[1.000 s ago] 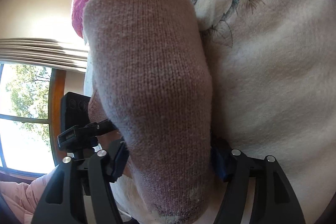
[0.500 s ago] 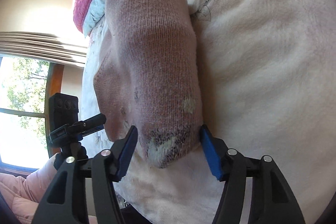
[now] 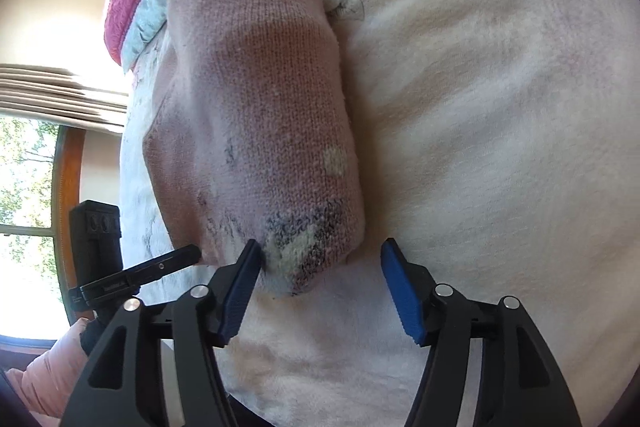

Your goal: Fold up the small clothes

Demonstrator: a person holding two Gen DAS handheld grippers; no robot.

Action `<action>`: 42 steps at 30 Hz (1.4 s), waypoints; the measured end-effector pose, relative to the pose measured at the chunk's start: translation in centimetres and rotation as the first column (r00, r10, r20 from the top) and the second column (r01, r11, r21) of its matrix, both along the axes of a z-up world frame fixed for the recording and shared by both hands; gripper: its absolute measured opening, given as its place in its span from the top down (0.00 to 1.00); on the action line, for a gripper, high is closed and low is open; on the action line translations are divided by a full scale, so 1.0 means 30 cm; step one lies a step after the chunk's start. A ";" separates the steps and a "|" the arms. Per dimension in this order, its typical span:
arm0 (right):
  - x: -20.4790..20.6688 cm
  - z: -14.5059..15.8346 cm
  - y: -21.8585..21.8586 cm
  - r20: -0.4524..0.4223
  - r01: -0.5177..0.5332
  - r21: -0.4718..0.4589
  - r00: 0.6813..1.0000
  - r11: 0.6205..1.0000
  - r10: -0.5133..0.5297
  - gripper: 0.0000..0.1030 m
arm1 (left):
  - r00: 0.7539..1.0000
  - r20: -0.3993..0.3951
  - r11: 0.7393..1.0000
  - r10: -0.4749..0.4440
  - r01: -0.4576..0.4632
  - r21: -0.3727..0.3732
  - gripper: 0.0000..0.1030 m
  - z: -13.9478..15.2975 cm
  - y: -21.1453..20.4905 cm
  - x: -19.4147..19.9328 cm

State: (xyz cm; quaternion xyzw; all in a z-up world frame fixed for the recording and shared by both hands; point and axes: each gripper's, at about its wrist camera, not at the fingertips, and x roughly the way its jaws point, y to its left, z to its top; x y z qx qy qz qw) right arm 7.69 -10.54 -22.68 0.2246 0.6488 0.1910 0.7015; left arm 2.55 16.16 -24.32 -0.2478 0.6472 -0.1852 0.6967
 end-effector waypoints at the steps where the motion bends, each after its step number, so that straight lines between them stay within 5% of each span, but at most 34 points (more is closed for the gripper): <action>1: -0.014 0.028 0.006 0.012 -0.006 -0.026 1.000 1.000 0.007 0.34 | 1.000 0.010 1.000 0.003 -0.003 0.005 0.46 0.027 0.000 -0.012; 8: -0.103 0.260 0.057 0.130 -0.021 -0.160 0.991 0.987 0.042 0.17 | 0.993 0.099 0.992 0.057 -0.067 0.109 0.34 0.264 -0.013 -0.097; 17: -0.156 0.405 0.046 0.175 0.014 -0.332 0.983 0.943 0.047 0.14 | 0.981 0.179 0.970 0.070 -0.109 0.219 0.28 0.446 -0.055 -0.183; 29: -0.246 0.681 0.093 0.329 0.035 -0.466 0.934 0.884 0.136 0.04 | 0.960 0.276 0.923 0.056 -0.155 0.351 0.20 0.671 -0.128 -0.326; 42: -0.356 0.857 0.077 0.426 0.106 -0.313 0.904 0.944 0.040 0.04 | 0.926 0.366 0.892 0.095 -0.243 0.381 0.17 0.842 -0.143 -0.452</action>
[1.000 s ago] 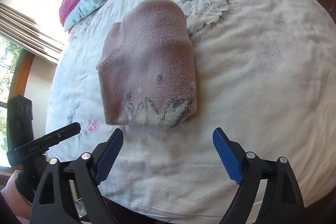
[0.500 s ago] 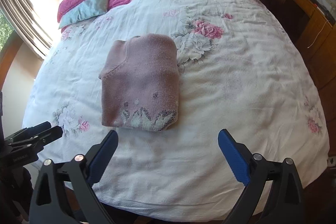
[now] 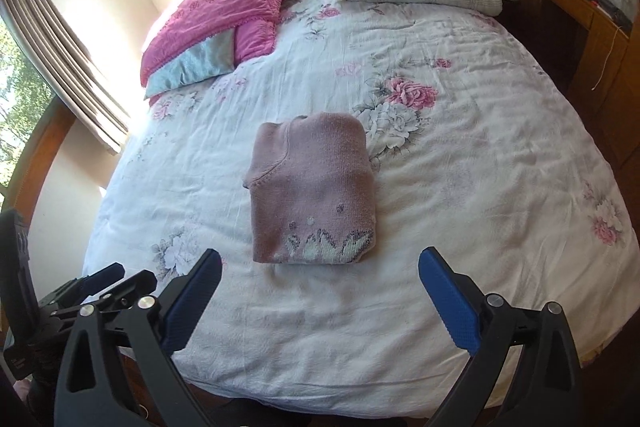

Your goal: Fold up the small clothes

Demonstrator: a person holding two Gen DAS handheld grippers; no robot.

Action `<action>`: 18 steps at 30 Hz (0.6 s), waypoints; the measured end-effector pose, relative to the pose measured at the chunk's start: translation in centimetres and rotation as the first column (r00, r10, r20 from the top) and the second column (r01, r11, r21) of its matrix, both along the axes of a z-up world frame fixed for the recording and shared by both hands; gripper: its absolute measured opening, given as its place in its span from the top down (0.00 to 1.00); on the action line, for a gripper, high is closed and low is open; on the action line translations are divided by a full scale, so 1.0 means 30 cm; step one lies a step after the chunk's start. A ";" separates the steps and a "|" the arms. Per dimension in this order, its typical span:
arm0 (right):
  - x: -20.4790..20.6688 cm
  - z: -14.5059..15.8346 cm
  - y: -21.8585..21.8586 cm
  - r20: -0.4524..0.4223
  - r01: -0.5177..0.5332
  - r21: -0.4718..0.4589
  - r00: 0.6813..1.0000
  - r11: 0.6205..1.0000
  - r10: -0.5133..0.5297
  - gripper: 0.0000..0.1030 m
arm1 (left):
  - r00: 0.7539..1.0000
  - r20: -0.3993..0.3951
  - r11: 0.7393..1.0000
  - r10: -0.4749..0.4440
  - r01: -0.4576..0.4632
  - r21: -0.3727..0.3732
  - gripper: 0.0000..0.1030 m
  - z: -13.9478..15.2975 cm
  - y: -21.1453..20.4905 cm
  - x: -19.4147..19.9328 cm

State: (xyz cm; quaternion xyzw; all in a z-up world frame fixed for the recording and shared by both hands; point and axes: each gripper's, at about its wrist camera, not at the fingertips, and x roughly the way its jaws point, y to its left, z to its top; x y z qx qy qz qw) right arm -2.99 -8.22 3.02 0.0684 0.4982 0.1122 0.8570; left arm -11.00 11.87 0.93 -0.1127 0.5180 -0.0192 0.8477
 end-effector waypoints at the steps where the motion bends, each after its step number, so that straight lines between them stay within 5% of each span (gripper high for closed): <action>1: -0.003 0.010 0.006 0.011 -0.001 -0.036 1.000 0.999 0.002 0.04 | 1.000 0.002 1.000 0.006 -0.006 0.005 0.17 0.005 -0.001 -0.006; 5: -0.022 0.049 0.026 0.061 -0.005 -0.172 0.998 0.985 0.015 0.04 | 1.000 0.012 0.999 0.023 -0.024 0.023 0.17 0.023 0.000 -0.031; 18: -0.057 0.048 0.033 0.027 -0.046 -0.204 0.998 0.978 0.053 0.04 | 0.999 0.023 0.999 0.038 -0.039 0.038 0.17 0.050 -0.016 -0.084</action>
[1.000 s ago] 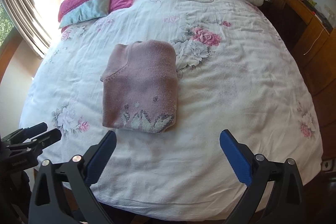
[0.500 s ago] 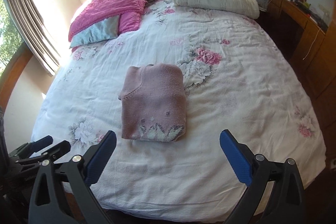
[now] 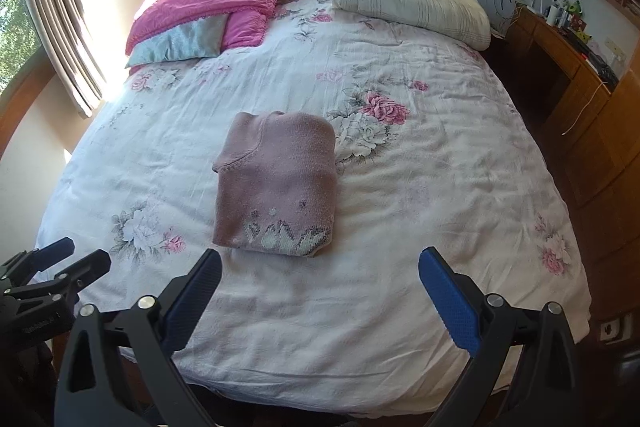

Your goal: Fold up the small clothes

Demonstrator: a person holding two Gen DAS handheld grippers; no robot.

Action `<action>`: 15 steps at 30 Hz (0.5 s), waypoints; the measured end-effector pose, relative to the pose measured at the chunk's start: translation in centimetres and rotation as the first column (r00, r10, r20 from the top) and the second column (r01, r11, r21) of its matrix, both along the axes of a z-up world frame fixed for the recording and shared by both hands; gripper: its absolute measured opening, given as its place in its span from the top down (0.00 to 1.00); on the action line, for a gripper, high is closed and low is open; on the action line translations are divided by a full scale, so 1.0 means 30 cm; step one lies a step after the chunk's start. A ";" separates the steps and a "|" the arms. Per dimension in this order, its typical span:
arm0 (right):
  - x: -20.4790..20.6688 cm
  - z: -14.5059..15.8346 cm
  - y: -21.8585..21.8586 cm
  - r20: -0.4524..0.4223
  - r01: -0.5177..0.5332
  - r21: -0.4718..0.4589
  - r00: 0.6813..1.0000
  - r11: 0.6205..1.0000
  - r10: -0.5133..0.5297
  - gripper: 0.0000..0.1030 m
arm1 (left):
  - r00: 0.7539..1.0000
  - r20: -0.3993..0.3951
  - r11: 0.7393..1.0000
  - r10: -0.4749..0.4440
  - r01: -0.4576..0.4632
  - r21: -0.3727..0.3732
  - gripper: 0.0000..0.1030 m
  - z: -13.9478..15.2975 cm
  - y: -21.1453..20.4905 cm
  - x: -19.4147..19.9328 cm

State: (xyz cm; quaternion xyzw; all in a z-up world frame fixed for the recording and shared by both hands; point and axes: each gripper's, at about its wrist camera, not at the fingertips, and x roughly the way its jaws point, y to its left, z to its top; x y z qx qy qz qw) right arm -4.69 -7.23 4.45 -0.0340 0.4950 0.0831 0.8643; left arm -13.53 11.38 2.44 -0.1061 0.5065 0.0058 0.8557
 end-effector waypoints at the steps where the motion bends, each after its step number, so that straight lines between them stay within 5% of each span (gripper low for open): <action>1: -0.001 -0.003 -0.001 -0.005 -0.004 0.007 1.000 1.000 0.004 0.04 | 1.000 -0.003 1.000 -0.001 0.001 -0.004 0.17 -0.002 -0.002 0.000; 15: 0.006 -0.014 0.001 -0.025 -0.006 0.002 1.000 1.000 0.006 0.04 | 1.000 -0.005 1.000 -0.002 0.002 0.004 0.17 -0.003 -0.018 0.000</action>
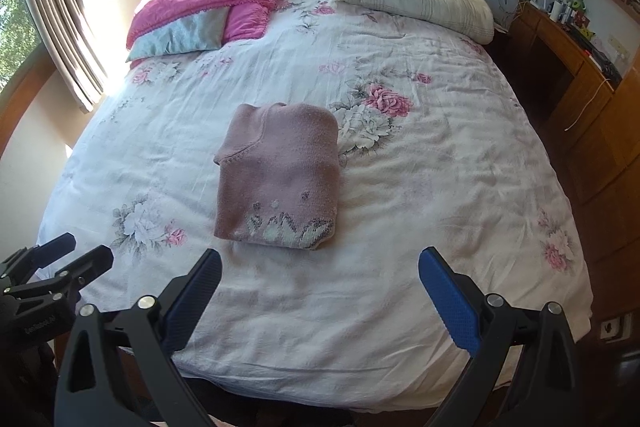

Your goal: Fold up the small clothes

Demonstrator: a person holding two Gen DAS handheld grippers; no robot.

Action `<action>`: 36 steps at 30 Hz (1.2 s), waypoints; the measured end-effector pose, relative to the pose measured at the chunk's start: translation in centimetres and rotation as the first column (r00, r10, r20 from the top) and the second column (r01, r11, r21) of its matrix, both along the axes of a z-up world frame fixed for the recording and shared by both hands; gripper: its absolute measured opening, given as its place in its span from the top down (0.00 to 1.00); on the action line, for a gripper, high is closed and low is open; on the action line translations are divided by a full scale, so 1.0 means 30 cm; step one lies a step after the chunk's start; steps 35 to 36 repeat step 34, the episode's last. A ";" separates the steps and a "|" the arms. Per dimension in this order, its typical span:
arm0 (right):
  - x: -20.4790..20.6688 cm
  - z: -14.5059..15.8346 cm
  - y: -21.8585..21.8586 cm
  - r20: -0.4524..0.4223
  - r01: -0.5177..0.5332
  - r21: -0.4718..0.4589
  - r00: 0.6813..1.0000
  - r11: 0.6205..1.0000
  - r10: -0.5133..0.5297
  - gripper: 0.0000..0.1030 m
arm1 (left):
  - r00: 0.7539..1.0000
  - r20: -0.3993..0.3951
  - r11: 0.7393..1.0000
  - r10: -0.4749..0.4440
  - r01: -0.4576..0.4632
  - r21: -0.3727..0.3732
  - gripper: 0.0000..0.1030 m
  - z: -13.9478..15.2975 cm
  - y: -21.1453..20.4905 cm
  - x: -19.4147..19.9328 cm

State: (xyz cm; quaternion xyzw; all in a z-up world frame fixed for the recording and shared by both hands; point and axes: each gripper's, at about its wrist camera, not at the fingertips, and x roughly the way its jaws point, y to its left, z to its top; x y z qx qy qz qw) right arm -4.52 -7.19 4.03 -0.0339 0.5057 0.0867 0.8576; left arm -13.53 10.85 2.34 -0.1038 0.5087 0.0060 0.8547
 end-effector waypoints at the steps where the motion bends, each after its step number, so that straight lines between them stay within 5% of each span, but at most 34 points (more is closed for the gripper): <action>1: 0.001 -0.002 0.001 -0.002 0.001 -0.001 1.000 1.000 -0.001 0.04 | 1.000 -0.001 1.000 -0.001 0.001 0.000 0.17 -0.001 0.000 0.002; 36: 0.081 -0.076 -0.032 -0.059 0.031 -0.037 0.998 0.999 -0.033 0.04 | 1.000 -0.014 1.000 -0.012 0.012 -0.002 0.16 -0.020 0.001 0.040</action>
